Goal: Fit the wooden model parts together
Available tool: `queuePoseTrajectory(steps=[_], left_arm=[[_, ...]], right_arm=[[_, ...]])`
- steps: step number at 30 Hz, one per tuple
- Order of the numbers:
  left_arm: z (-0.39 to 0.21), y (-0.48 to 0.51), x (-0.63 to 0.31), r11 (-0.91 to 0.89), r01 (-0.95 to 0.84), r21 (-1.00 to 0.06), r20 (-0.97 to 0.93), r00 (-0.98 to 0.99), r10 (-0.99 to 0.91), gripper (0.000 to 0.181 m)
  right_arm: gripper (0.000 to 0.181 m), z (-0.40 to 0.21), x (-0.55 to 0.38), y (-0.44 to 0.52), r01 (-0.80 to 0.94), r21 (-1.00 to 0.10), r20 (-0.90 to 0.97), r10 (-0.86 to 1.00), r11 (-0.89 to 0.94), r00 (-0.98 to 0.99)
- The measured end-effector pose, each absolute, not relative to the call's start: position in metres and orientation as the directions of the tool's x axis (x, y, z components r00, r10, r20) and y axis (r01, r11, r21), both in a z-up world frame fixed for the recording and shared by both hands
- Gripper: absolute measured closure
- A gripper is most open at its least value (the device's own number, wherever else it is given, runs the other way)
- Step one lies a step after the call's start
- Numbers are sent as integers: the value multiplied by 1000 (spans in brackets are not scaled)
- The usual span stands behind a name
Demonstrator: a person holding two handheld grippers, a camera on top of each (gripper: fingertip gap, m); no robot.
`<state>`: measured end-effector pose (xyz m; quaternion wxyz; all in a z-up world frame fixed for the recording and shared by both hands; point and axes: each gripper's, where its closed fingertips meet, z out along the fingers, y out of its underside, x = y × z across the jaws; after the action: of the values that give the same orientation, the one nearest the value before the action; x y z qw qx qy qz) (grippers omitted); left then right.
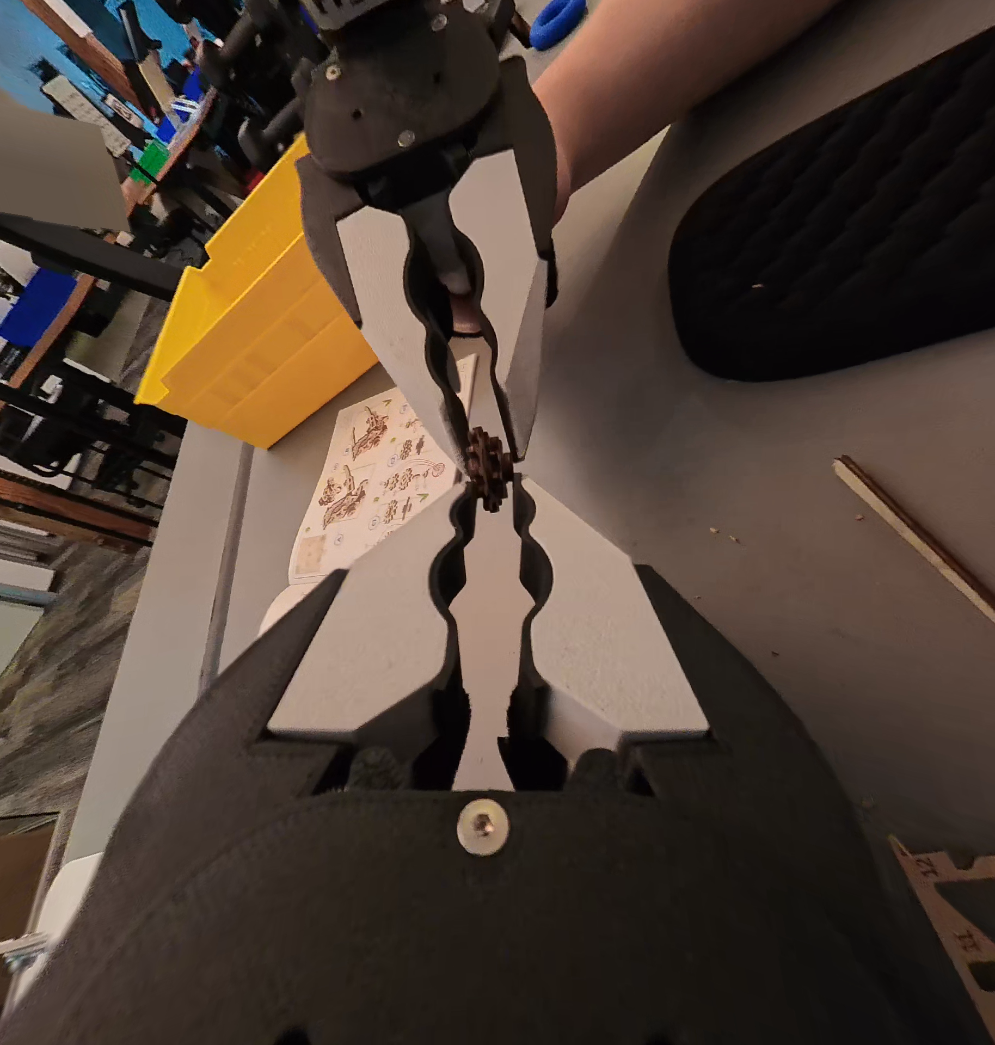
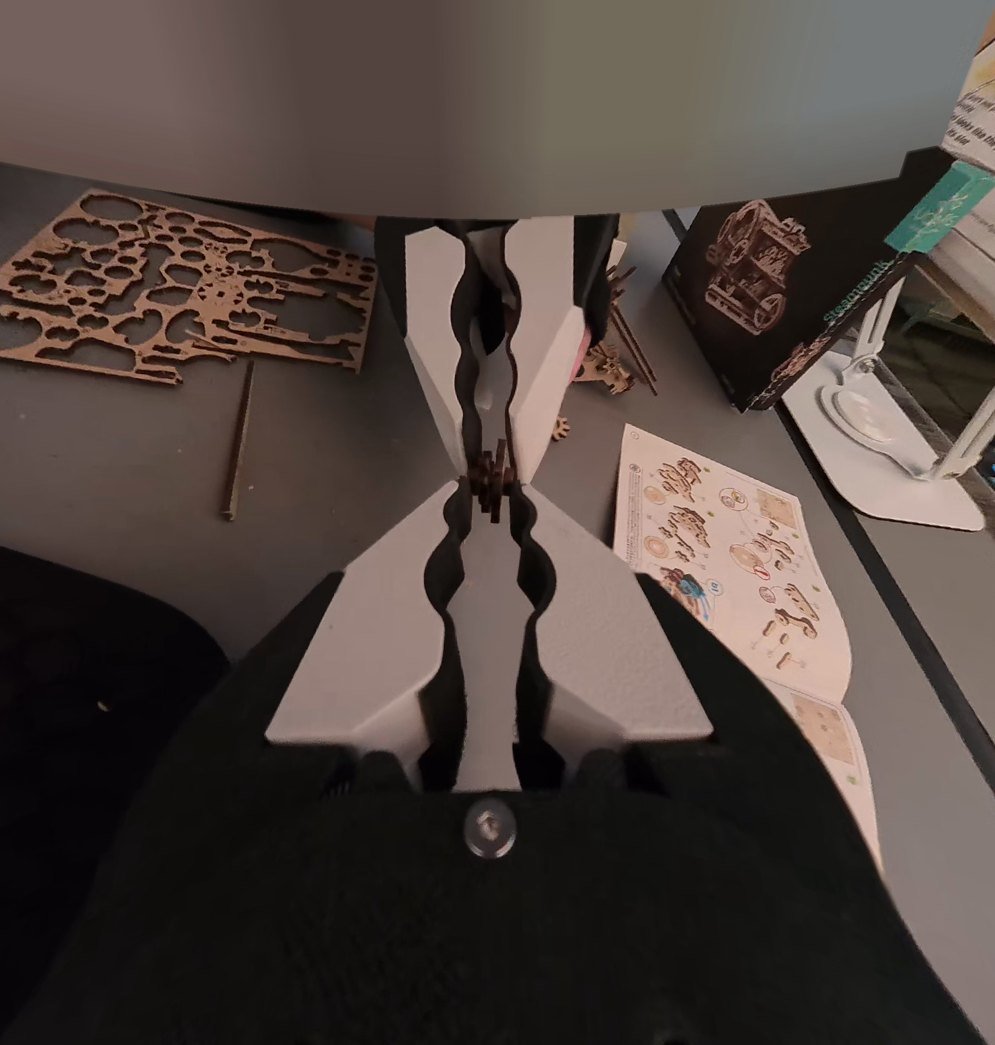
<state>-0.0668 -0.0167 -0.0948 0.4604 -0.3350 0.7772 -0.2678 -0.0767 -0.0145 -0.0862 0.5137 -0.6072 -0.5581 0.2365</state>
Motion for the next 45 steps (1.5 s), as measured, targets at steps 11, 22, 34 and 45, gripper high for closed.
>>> queuePoseTrajectory(steps=[11,22,34,45], left_arm=[[-144,5,-82,499,-519,-694,-321,-398,-859,156],[-138,12,-82,484,-520,-704,-320,-375,-870,164],[-113,26,-82,432,-487,-759,-319,-300,-899,170],[-114,28,-81,438,-493,-752,-330,-294,-897,172]], right_arm=[[169,-145,-69,5,745,-569,641,755,347,139],[168,-113,-76,-10,555,-831,198,946,23,257],[171,-136,-73,6,550,-784,-102,933,-288,344],[171,-143,-76,3,562,-783,-85,941,-267,328]])
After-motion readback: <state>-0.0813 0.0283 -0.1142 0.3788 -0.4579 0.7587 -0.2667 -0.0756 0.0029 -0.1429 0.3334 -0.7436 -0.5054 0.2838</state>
